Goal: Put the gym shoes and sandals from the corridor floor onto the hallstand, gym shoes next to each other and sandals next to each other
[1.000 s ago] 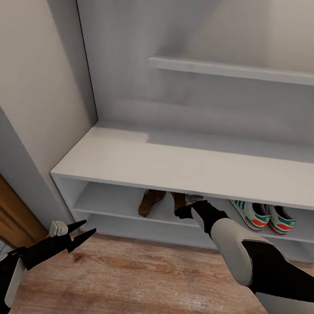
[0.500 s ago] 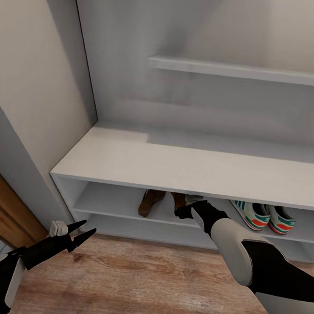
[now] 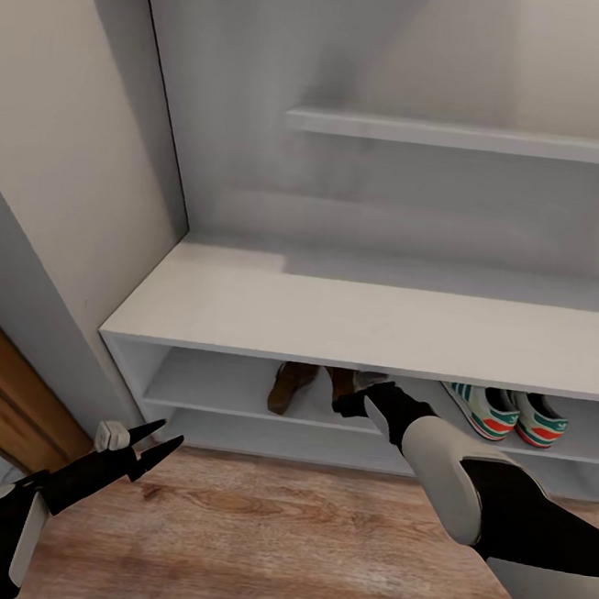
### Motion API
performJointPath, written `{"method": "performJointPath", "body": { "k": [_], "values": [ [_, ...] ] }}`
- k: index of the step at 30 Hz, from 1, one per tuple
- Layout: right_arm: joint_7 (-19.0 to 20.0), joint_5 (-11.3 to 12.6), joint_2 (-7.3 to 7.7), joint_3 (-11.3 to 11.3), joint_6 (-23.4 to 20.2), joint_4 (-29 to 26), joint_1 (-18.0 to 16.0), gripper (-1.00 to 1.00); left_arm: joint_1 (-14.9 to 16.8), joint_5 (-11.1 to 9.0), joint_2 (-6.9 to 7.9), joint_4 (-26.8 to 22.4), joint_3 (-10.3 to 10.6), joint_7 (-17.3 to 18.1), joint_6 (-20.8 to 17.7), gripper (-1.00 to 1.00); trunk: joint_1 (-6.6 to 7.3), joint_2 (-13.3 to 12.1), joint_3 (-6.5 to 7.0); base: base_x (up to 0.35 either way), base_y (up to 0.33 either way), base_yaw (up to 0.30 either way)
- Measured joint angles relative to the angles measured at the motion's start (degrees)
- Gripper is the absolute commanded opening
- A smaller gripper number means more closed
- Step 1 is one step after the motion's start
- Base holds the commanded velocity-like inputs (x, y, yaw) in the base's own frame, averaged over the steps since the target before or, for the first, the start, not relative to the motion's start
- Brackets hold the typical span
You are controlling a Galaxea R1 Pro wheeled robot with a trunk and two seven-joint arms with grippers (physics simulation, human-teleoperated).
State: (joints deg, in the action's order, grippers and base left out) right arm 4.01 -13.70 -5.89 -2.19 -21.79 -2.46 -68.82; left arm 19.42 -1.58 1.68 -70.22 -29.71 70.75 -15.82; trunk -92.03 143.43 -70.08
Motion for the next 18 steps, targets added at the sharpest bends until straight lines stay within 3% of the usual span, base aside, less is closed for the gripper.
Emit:
{"method": "performJointPath", "body": {
  "k": [18],
  "values": [
    [0.0, 0.0, 0.0, 0.0, 0.0, 0.0, 0.0, -1.0, 0.0, 0.0, 0.01, 0.0, 0.0, 0.0, 0.0, 1.0, 0.0, 0.0, 0.0, 0.0, 0.004, 0.0]
  ]
}}
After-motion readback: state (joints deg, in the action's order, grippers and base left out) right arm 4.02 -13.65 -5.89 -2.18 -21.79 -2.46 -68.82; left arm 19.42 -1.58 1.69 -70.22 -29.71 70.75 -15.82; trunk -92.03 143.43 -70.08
